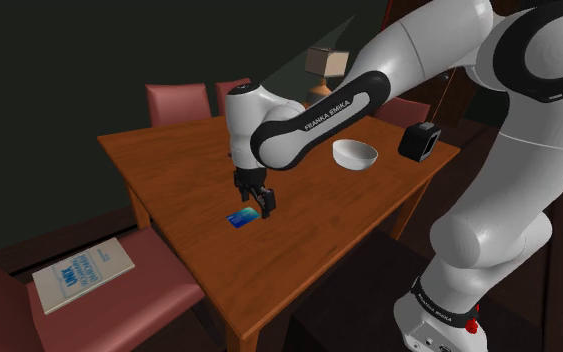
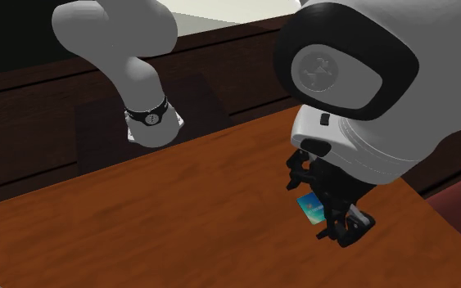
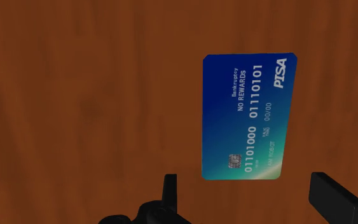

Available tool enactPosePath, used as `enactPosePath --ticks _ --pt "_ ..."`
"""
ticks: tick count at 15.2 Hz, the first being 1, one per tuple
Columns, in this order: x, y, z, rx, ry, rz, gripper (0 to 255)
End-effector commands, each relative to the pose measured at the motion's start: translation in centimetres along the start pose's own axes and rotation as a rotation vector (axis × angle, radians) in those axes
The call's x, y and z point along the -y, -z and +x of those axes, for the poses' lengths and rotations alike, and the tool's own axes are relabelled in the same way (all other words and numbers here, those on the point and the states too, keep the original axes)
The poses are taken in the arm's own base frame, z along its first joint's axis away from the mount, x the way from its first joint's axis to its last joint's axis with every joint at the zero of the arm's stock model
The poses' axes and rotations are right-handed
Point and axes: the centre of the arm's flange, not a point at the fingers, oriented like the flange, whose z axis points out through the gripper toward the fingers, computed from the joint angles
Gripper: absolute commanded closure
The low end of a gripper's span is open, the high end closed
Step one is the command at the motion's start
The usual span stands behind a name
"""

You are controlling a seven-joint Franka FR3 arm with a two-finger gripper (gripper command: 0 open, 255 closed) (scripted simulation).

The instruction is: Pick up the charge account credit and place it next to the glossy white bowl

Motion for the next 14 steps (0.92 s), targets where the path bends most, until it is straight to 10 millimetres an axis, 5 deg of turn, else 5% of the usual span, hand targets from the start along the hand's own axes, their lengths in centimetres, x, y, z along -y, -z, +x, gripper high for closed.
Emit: enactPosePath --ticks 1,3,4,14 --pt "-0.01 -0.02 0.0 0.0 0.0 0.0 0" --pt "-0.01 -0.02 0.0 0.0 0.0 0.0 0" --pt "-0.01 -0.02 0.0 0.0 0.0 0.0 255" --pt "-0.02 0.5 0.08 0.0 0.0 0.0 255"
